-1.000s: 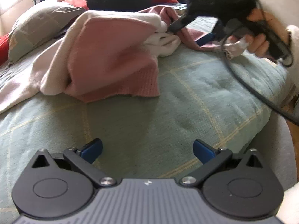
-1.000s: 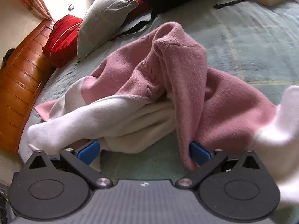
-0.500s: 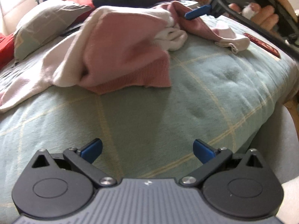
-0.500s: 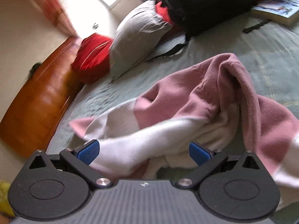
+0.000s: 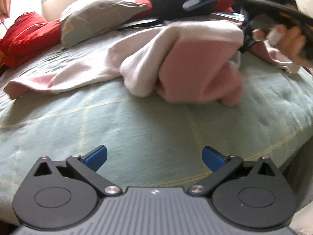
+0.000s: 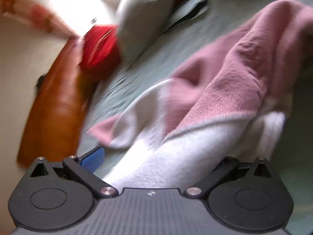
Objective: Fold clothes
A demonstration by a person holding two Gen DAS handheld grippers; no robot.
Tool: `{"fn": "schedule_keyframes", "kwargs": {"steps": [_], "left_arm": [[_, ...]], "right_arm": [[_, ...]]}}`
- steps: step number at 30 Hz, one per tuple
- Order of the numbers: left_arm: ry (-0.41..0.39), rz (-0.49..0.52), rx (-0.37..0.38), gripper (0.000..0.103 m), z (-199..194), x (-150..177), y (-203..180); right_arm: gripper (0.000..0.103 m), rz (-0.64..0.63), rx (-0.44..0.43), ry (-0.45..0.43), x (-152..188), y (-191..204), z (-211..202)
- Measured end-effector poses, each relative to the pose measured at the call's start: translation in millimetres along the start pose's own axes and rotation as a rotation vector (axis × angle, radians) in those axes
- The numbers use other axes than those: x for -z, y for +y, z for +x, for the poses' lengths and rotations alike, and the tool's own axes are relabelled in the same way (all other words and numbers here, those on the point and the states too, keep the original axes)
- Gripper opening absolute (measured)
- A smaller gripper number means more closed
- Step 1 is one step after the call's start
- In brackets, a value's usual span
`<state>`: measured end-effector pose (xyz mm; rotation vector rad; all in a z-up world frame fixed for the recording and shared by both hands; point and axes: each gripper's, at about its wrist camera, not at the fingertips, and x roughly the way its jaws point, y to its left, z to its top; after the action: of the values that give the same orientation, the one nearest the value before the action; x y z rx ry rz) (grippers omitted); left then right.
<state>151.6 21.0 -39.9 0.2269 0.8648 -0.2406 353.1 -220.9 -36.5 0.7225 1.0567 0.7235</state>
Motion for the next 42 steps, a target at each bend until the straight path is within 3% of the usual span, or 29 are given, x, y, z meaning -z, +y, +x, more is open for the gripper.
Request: {"fn": "schedule_keyframes", "kwargs": {"steps": [4,8,15,20,24,26,29,32,34,38,42], "left_arm": [[0.002,-0.033,-0.015,0.102,-5,3,11],[0.0,-0.017,-0.003,0.102,-9,3,7],[-0.013,0.024,0.053,0.102,-16,4,-11],[-0.025,0.056,0.095,0.102,-15,-2,-24],[-0.028,0.088,0.136,0.102,-12,-9,-40],[-0.026,0.105,0.152,0.102,-9,-12,-49],[-0.022,0.132,0.175,0.102,-6,-15,-63],[-0.017,0.155,0.189,0.102,-5,-16,-73],[-0.01,0.166,0.188,0.102,-4,-16,-77],[0.011,0.172,0.181,0.102,1,-15,-79],[0.027,0.173,0.177,0.102,6,-16,-81]], "right_arm": [[0.103,-0.084,-0.039,0.064,23,41,3],[0.103,-0.16,-0.014,0.087,47,63,-2],[0.103,-0.168,0.092,0.06,70,39,-41],[0.103,-0.192,0.331,-0.097,82,5,-109],[0.103,-0.088,0.459,-0.207,87,-42,-158],[0.103,-0.036,0.483,-0.242,90,-61,-168],[0.103,-0.059,0.566,-0.281,95,-73,-171],[0.103,-0.131,0.742,-0.323,98,-78,-164],[0.103,-0.18,0.931,-0.352,96,-80,-156],[0.103,-0.174,1.013,-0.401,94,-94,-166],[0.103,-0.102,1.023,-0.453,89,-109,-189]]}}
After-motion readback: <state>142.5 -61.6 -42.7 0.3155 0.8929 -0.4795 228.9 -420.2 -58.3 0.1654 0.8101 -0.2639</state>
